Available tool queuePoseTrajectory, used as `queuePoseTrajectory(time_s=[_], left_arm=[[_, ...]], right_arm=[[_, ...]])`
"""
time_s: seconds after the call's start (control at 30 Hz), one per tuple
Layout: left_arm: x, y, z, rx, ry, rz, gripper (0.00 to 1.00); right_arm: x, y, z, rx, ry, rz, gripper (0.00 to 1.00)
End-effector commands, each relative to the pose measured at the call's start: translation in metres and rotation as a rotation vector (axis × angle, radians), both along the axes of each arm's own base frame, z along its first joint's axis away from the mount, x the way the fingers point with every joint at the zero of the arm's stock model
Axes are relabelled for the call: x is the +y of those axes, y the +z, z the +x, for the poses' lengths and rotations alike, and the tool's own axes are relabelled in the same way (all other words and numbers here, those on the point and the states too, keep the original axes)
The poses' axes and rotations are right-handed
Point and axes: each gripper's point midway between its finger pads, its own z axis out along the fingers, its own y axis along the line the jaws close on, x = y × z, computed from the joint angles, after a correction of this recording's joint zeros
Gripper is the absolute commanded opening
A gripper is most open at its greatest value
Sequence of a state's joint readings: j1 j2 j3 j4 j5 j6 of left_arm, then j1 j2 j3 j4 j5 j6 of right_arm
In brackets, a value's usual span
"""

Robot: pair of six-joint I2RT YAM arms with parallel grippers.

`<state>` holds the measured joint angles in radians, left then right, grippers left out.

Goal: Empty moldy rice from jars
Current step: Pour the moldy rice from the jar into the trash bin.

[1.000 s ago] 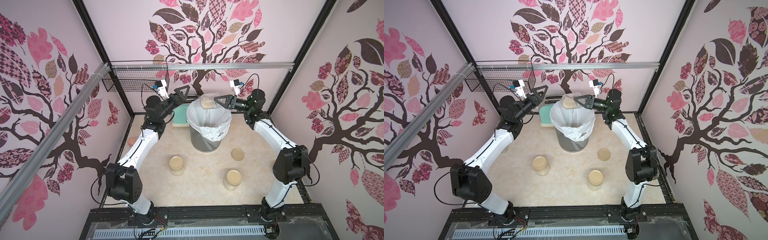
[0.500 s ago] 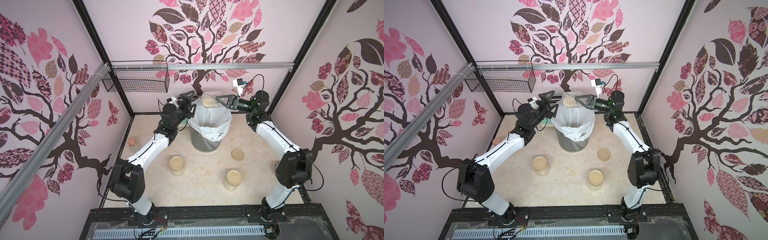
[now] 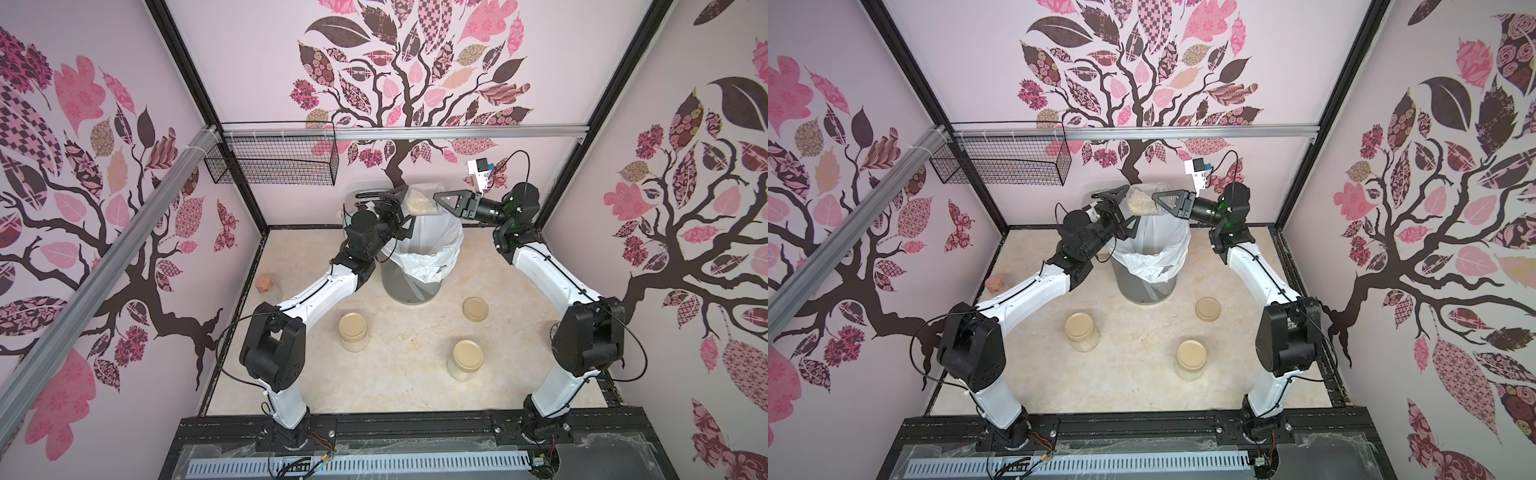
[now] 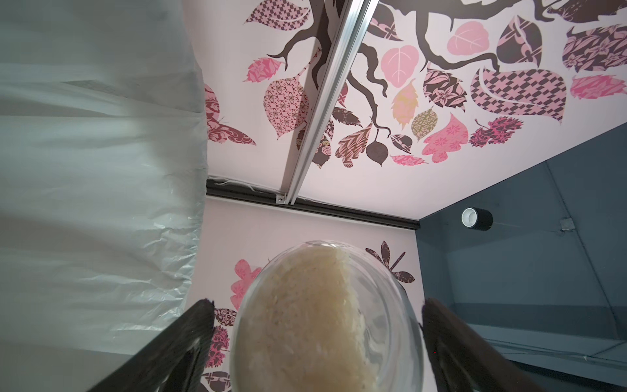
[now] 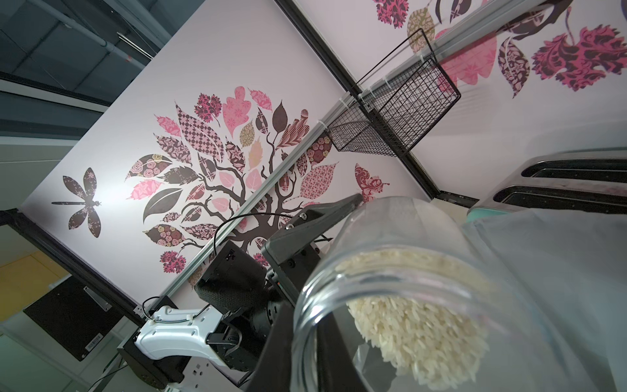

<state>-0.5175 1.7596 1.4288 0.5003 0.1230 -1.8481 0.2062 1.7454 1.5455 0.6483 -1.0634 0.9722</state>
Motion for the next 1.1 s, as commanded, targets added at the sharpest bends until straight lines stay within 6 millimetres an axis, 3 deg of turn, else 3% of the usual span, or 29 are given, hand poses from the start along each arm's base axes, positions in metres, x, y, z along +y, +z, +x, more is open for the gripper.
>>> queuePoseTrajectory(time_s=[0.0, 0.63, 0.9, 1.07], left_arm=[[-0.006, 0.014, -0.001, -0.034, -0.009, -0.045, 0.98], [-0.035, 0.016, 0.010, -0.033, -0.035, -0.041, 0.98], [-0.038, 0.012, 0.011, -0.048, -0.028, -0.012, 0.74], [-0.033, 0.009, 0.009, -0.055, -0.004, 0.033, 0.66]], right_arm=[[-0.005, 0.043, -0.024, -0.171, -0.007, 0.035, 0.00], [-0.002, 0.023, -0.025, -0.147, 0.014, -0.004, 0.00], [-0.001, 0.019, -0.025, -0.143, 0.013, -0.015, 0.00], [-0.001, 0.016, -0.024, -0.133, 0.013, -0.020, 0.01]])
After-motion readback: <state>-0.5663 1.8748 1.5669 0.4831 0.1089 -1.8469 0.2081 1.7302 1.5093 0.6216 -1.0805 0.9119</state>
